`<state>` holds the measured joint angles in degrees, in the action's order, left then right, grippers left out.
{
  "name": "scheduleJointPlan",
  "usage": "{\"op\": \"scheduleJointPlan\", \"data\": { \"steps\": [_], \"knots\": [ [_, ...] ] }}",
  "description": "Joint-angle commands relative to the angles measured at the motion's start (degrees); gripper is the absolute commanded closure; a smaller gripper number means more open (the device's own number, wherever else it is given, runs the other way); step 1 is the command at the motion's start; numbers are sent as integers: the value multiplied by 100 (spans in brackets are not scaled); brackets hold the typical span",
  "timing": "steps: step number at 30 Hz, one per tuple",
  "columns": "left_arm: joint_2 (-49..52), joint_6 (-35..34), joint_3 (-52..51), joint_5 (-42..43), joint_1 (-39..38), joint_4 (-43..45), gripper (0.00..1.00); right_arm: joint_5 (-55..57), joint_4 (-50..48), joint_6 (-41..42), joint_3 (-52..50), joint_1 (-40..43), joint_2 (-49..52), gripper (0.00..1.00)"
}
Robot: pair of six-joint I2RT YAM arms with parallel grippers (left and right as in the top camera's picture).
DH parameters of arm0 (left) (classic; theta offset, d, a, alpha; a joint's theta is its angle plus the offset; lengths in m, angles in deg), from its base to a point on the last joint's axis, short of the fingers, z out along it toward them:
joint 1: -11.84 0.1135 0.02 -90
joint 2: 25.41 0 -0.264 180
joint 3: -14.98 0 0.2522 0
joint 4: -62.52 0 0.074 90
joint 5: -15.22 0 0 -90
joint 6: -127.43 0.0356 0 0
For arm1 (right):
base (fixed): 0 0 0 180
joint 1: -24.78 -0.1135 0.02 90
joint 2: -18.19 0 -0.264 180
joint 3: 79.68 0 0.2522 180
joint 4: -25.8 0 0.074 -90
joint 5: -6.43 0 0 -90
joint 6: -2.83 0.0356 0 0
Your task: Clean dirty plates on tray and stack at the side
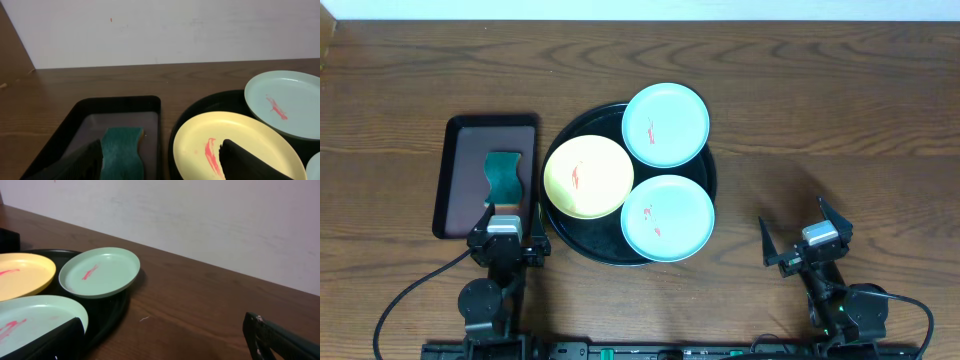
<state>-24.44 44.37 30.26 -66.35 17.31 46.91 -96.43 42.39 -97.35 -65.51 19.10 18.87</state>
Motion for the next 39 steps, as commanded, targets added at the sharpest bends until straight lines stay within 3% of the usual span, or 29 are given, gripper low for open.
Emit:
{"op": "scheduleJointPlan", "data": {
  "steps": [1, 39],
  "knots": [
    [9, 50, -129, -9, -2, -149, 25, 15, 31, -61, -9, 59, -39, 1],
    [162, 48, 85, -7, -2, -63, 25, 81, -203, 160, -7, 59, -39, 1]
  ]
}}
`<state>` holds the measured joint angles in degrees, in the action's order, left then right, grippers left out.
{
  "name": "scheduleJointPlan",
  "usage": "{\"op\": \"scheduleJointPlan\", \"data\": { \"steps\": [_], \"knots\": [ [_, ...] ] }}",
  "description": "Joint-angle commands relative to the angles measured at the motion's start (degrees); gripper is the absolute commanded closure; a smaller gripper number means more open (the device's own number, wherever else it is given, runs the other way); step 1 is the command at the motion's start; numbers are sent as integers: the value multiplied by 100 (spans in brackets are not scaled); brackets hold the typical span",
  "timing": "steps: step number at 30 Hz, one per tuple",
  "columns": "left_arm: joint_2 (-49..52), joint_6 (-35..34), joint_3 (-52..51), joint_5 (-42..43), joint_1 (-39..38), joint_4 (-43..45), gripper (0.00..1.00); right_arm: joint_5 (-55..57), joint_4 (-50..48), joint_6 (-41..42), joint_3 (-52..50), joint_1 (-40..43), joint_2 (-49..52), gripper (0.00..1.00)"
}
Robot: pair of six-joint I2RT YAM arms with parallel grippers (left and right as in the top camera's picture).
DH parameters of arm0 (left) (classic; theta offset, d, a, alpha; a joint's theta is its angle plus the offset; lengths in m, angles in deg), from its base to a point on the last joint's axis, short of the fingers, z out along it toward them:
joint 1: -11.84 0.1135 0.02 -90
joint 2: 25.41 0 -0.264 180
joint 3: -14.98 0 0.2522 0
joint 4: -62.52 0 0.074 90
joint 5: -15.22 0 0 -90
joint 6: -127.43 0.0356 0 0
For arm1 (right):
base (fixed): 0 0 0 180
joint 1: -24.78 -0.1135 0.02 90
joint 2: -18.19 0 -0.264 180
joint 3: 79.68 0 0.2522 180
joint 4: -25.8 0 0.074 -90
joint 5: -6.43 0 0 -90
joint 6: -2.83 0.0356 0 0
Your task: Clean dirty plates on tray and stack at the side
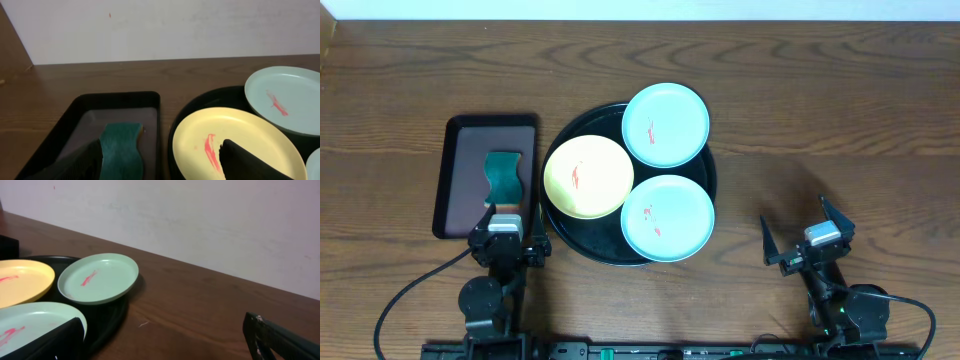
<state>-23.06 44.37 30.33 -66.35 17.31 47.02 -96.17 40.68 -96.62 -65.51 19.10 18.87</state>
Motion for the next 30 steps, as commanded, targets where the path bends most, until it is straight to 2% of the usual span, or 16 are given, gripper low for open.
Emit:
{"op": "scheduleJointPlan", "data": {
  "steps": [1, 7, 13, 21, 30],
  "knots": [
    [24, 48, 85, -7, -2, -74, 25, 55, -33, 87, -7, 59, -39, 1],
    [24, 26, 164, -7, -2, -74, 25, 55, -48, 275, 50, 59, -39, 1],
    [264, -15, 662, -9, -2, -125, 25, 55, -46, 485, 271, 61, -28, 1],
    [1810, -179, 2081, -2, -2, -581, 25, 39, 111, 1025, 973, 61, 413, 1],
    [3574, -212, 4172, 17, -2, -1862, 25, -52, 1091, 1025, 2653, 59, 1829, 1]
  ]
}}
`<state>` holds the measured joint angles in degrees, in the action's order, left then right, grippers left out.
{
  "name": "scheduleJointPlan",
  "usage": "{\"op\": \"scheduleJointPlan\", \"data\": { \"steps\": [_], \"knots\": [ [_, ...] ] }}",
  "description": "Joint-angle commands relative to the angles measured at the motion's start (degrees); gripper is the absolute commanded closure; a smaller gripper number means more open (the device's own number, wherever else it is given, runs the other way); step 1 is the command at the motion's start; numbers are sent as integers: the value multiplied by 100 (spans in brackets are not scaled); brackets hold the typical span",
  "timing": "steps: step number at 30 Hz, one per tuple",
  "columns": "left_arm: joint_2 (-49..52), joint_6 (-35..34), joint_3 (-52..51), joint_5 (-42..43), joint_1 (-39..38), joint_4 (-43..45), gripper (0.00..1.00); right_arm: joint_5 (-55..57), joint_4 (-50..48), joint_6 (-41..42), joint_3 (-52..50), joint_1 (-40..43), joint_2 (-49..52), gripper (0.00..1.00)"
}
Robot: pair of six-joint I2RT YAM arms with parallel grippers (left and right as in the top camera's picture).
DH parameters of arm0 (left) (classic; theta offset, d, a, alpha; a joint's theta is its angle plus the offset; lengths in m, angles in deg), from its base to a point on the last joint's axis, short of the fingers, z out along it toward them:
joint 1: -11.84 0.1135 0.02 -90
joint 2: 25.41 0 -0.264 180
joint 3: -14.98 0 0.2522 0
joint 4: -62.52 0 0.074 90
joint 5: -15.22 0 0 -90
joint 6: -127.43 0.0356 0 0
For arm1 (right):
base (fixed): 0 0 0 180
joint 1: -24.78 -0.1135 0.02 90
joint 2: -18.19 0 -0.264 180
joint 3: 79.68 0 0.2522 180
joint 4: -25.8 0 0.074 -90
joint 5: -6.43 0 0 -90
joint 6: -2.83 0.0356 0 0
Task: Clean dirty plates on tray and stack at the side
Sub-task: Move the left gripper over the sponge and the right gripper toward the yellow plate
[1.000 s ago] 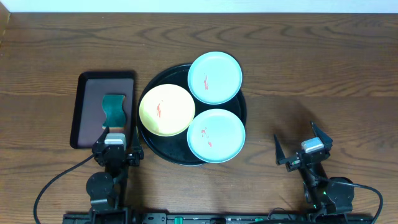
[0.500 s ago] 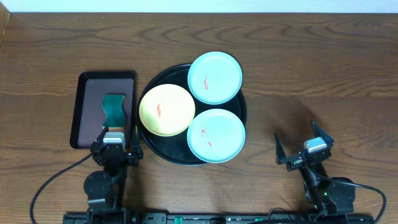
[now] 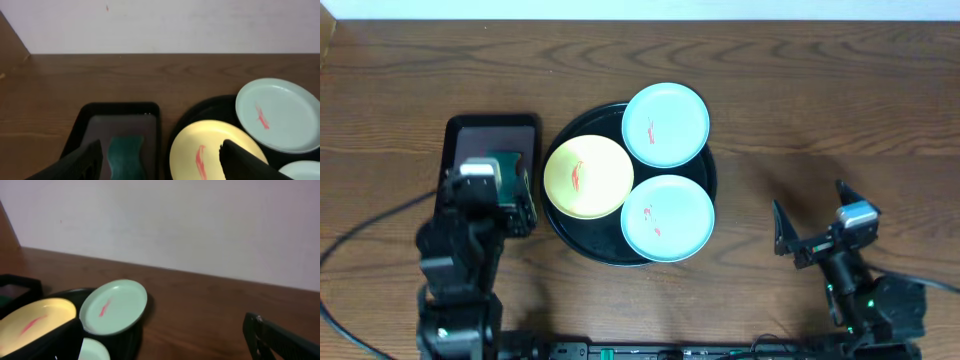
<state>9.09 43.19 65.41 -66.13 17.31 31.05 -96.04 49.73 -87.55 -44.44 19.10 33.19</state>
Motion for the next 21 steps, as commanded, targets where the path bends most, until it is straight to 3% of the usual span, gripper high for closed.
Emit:
{"op": "scheduleJointPlan", "data": {
  "steps": [1, 13, 21],
  "knots": [
    [483, -94, 850, -4, -2, -415, 25, -79, 293, 118, 732, 59, 557, 1],
    [2094, -116, 3281, 470, -2, -2627, 25, -267, 2044, 118, 3230, 59, 2623, 1],
    [3528, -111, 5005, 758, -2, -4433, 25, -358, 3943, 92, 5123, 59, 4159, 1]
  ]
}}
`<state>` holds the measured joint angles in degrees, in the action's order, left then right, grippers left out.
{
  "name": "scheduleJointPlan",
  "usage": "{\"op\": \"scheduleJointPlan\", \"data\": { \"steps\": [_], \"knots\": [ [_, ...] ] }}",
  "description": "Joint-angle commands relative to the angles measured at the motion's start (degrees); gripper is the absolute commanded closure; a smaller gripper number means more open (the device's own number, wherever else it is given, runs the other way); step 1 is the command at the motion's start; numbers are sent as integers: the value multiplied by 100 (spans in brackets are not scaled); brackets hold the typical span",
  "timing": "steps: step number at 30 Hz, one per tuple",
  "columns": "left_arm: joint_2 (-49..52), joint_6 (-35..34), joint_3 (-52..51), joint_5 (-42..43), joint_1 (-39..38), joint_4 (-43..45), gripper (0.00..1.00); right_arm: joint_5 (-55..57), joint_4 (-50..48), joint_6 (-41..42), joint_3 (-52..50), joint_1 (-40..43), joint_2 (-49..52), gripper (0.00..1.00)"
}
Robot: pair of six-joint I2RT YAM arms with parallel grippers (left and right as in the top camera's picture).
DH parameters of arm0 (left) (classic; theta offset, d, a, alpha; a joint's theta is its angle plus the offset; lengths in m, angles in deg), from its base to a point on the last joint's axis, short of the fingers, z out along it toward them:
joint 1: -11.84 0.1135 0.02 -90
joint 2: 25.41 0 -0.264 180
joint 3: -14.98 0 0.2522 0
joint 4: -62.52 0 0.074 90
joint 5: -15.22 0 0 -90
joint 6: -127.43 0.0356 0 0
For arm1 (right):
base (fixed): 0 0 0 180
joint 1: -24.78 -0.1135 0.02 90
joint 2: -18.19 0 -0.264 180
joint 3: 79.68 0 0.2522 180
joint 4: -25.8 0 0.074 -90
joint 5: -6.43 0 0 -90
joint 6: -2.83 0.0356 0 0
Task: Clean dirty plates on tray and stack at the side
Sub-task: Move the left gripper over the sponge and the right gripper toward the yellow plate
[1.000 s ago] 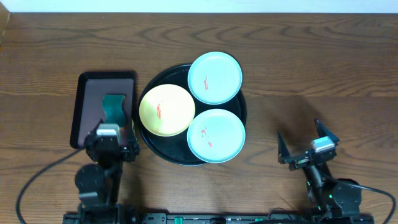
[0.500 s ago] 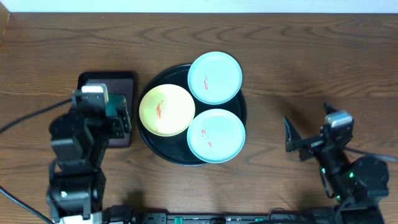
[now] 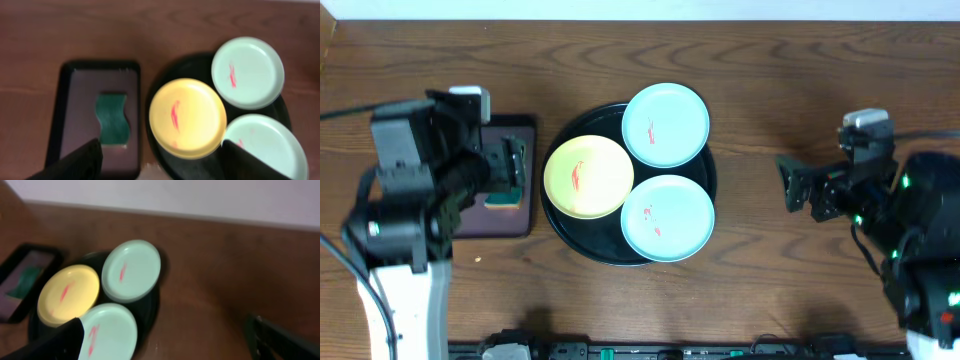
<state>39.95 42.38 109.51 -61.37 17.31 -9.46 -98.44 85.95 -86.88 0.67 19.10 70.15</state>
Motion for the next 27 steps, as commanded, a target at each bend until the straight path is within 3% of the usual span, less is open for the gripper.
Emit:
{"op": "scheduleJointPlan", "data": {
  "steps": [1, 12, 17, 27],
  "knots": [
    [573, -31, 719, 313, -2, -507, 25, -181, 466, 24, 774, 59, 621, 1],
    [1309, -28, 796, 245, -2, -564, 25, -1110, 87, 280, 979, 42, 1709, 1],
    [1473, -26, 798, 205, -2, -531, 25, -907, -52, 855, 979, -238, 2245, 6],
    [1458, -496, 798, -1207, -2, -649, 25, -354, -667, 2009, 1047, -1235, 3209, 19]
  ]
}}
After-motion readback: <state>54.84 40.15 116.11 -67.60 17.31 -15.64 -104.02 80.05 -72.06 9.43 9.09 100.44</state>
